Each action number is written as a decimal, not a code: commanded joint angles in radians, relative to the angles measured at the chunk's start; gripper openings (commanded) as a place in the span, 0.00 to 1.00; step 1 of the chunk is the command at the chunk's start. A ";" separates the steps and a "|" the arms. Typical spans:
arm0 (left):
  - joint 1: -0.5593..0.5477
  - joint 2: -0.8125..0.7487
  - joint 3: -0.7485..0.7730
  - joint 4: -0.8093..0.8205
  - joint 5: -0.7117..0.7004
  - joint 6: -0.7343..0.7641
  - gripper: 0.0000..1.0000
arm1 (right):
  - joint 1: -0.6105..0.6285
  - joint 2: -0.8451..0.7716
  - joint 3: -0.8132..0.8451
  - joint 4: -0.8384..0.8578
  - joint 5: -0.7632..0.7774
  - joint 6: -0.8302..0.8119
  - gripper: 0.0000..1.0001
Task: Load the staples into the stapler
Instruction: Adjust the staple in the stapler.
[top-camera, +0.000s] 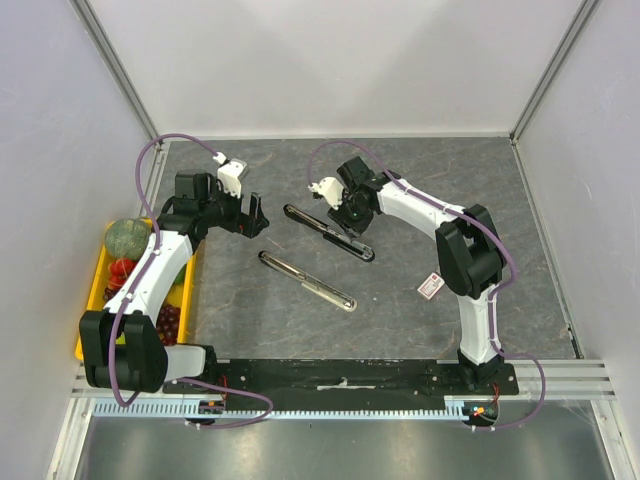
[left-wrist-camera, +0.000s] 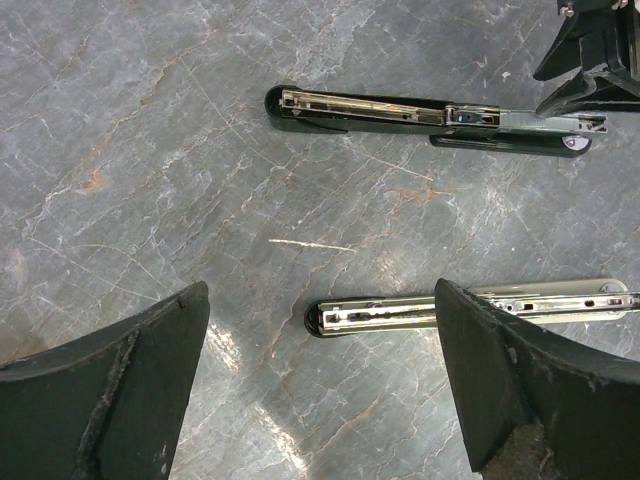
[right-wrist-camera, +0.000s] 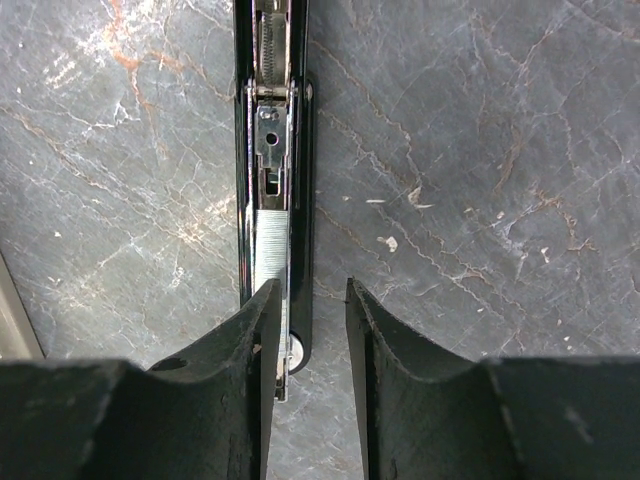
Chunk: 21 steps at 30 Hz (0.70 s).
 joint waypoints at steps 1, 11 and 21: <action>0.008 -0.004 0.000 0.036 0.011 -0.014 1.00 | 0.007 -0.007 -0.001 0.045 0.011 0.008 0.40; 0.008 -0.004 0.001 0.038 0.014 -0.014 1.00 | 0.005 0.008 -0.035 0.010 0.039 -0.025 0.40; 0.008 -0.003 0.000 0.036 0.015 -0.014 1.00 | 0.005 -0.050 -0.059 -0.065 0.065 -0.073 0.38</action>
